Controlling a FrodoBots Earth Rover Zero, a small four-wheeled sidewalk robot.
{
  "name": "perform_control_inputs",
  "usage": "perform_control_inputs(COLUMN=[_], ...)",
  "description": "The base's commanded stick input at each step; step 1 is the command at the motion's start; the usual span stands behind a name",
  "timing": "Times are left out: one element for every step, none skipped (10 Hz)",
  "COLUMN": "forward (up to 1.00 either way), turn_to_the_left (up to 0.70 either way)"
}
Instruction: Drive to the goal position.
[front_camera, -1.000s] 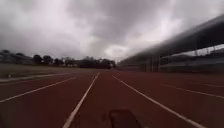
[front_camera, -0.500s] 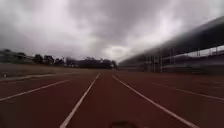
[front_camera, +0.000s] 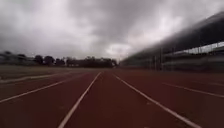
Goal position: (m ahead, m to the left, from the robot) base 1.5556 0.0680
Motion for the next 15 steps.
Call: perform_control_inputs(forward=[0.7,0.7,0.7,0.7,0.7,0.7,0.7,0.7,0.7,0.7,0.7,0.7,0.7,0.7,0.7], turn_to_the_left=[0.0,0.0,0.0,0.0,0.0,0.0,0.0,0.0,0.0,0.0,0.0,0.0,0.0,0.0,0.0])
